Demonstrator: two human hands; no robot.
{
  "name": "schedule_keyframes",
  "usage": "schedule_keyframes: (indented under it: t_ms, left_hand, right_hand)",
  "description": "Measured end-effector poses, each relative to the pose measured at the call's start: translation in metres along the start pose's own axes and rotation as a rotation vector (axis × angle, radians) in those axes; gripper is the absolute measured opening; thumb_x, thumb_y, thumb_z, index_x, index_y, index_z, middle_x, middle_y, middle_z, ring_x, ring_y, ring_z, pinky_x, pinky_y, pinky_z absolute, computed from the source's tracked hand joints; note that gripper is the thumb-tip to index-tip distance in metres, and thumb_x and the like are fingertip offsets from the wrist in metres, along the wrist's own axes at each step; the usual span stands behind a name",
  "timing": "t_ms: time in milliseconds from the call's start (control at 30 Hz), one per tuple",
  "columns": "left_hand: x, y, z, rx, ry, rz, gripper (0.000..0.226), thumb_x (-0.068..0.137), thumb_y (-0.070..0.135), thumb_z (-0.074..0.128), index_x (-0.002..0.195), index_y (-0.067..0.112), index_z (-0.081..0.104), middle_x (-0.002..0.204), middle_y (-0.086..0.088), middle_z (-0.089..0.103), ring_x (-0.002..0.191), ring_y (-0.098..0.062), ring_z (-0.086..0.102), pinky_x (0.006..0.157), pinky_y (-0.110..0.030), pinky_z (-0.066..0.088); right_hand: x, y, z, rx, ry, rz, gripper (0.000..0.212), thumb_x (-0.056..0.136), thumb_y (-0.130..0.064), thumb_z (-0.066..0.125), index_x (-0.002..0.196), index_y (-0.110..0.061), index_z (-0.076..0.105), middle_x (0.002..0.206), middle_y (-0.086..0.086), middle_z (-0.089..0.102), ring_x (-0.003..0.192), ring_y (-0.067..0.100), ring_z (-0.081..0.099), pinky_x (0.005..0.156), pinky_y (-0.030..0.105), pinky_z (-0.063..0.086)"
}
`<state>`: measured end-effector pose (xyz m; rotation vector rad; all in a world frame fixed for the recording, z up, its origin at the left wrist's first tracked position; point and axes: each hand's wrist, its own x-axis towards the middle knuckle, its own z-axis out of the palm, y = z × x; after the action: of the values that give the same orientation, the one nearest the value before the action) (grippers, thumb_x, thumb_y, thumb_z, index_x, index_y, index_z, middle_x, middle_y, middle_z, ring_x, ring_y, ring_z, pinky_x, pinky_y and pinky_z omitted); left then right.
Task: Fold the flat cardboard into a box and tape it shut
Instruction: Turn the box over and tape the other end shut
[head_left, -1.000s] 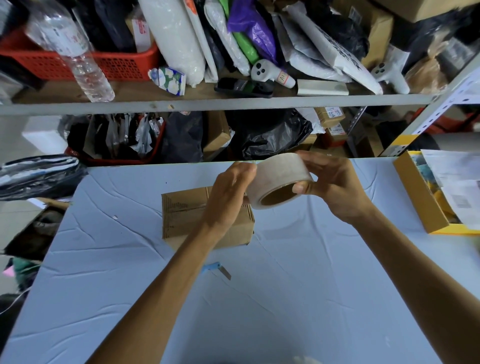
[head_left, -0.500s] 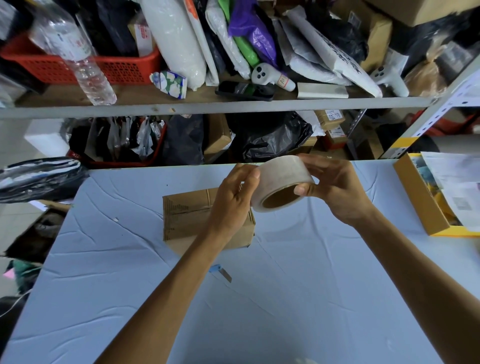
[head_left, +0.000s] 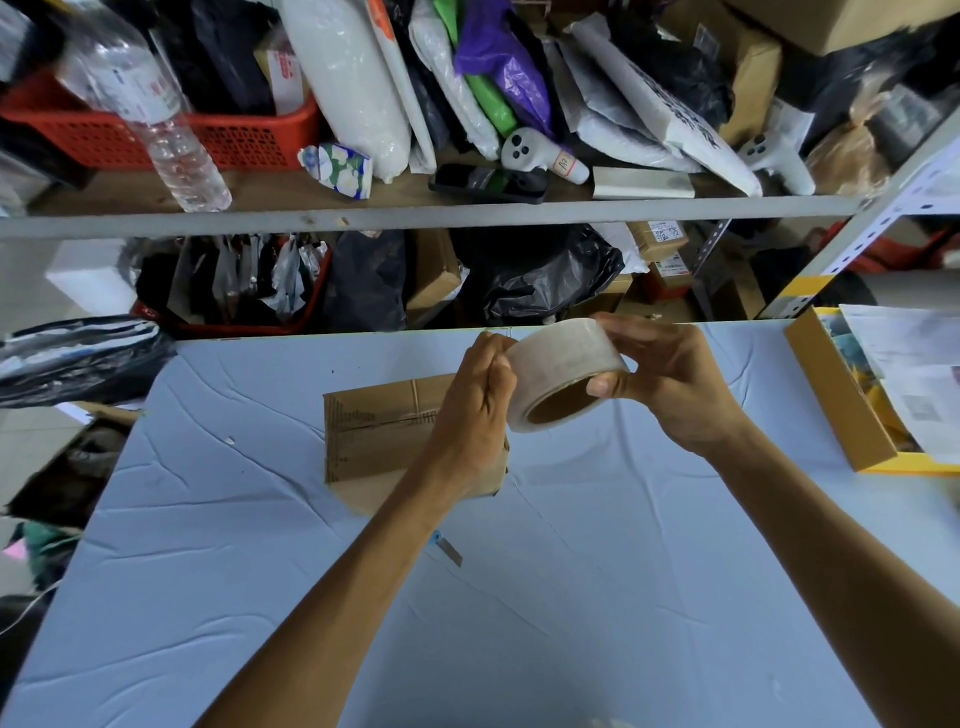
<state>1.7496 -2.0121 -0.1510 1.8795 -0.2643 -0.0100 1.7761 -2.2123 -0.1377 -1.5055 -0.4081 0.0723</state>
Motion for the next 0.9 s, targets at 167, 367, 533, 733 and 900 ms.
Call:
schedule_keyframes:
  t_ms: [167,367,533,733,900]
  left_hand:
    - [-0.001,0.000,0.001,-0.024,0.021,-0.045,0.021,0.099,0.021,0.024,0.101,0.021,0.045,0.086,0.003,0.046,0.075,-0.018,0.049,0.054,-0.020,0.039]
    - [0.001,0.010,-0.010,-0.132,-0.023,-0.098,0.031,0.102,0.035,0.025,0.110,0.027,0.053,0.090,0.034,0.050,0.084,0.015,0.052,0.074,-0.022,0.049]
    - [0.002,0.017,-0.012,-0.070,-0.009,-0.075,0.025,0.103,0.026,0.030,0.090,0.043,0.044,0.085,0.034,0.050,0.082,0.023,0.048,0.080,-0.028,0.052]
    - [0.004,0.009,-0.008,0.000,-0.030,-0.024,0.031,0.103,0.026,0.025,0.124,0.017,0.047,0.098,0.031,0.038,0.093,0.019,0.048,0.076,-0.019,0.052]
    - [0.004,0.010,-0.012,-0.093,-0.120,-0.020,0.025,0.102,0.030,0.026,0.103,0.045,0.046,0.100,0.032,0.044,0.096,0.015,0.051,0.072,-0.018,0.055]
  right_hand:
    - [0.000,-0.001,0.000,-0.004,-0.011,0.002,0.049,0.065,-0.010,0.080,0.113,-0.008,0.069,0.108,0.011,0.071,0.107,0.030,0.063,0.084,0.032,0.051]
    - [0.001,-0.003,0.000,-0.035,-0.030,-0.019,0.049,0.068,-0.002,0.078,0.116,-0.003,0.066,0.108,0.011,0.070,0.108,0.031,0.063,0.085,0.033,0.052]
    - [0.002,-0.003,0.000,-0.026,-0.015,-0.037,0.050,0.069,0.002,0.075,0.117,0.003,0.063,0.111,0.014,0.069,0.110,0.034,0.062,0.087,0.036,0.051]
    - [0.001,-0.001,-0.001,-0.019,-0.014,-0.037,0.049,0.068,-0.004,0.078,0.116,-0.002,0.066,0.112,0.012,0.070,0.110,0.033,0.063,0.090,0.036,0.050]
    - [-0.001,-0.003,-0.005,-0.014,-0.043,-0.026,0.048,0.069,-0.013,0.080,0.115,-0.013,0.069,0.112,0.009,0.071,0.109,0.031,0.063,0.090,0.034,0.050]
